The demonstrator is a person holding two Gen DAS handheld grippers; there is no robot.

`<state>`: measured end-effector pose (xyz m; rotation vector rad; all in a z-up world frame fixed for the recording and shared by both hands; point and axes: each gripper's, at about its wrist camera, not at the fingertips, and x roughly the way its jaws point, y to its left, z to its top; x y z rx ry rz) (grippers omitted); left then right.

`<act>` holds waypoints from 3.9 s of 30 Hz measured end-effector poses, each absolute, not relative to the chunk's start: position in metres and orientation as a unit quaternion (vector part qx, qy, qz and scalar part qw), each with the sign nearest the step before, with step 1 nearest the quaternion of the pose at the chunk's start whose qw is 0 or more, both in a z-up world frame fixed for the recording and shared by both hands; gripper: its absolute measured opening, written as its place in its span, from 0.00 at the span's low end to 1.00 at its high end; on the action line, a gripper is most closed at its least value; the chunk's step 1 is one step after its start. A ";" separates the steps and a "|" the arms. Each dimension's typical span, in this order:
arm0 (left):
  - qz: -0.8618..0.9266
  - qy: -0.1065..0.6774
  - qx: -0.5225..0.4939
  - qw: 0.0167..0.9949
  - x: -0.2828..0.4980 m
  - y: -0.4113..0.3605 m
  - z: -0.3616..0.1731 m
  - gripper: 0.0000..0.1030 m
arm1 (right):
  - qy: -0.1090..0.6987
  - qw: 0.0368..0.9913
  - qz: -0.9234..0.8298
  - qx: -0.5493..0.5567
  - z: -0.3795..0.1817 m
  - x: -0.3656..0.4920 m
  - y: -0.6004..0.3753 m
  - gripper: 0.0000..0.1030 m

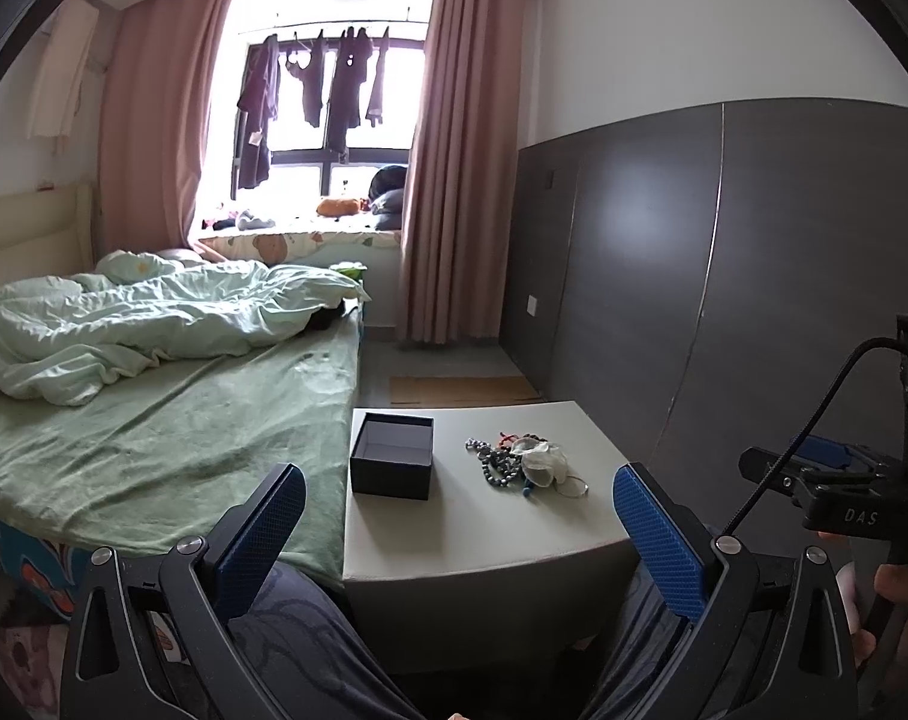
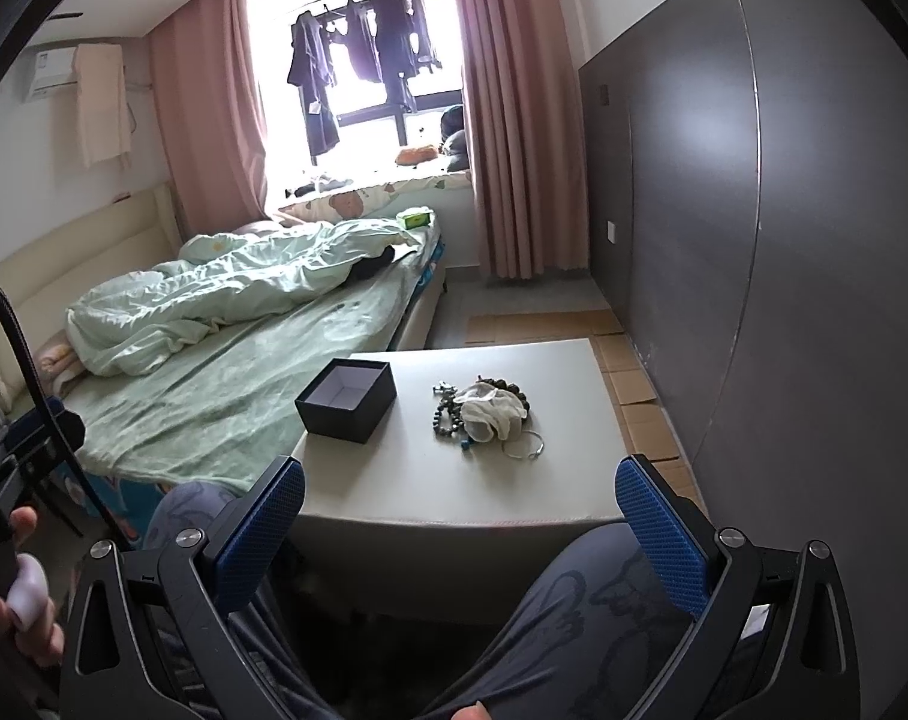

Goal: Organize jewelry

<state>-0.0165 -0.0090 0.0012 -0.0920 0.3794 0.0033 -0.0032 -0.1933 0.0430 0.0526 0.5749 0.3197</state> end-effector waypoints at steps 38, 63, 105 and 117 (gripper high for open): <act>0.000 0.184 -0.043 0.982 -0.029 -0.013 0.006 1.00 | 0.279 0.947 0.160 0.023 0.038 -0.011 -0.184 1.00; -0.035 0.255 -0.063 0.964 0.070 -0.006 -0.013 1.00 | 0.321 0.937 0.132 0.048 0.008 0.054 -0.206 0.94; -0.125 0.491 -0.055 0.860 0.359 -0.103 -0.181 0.36 | 0.510 0.845 0.157 0.047 -0.129 0.277 -0.247 0.74; -0.139 0.446 -0.087 0.880 0.349 -0.078 -0.146 0.01 | 0.531 0.827 0.186 0.009 -0.139 0.291 -0.222 0.74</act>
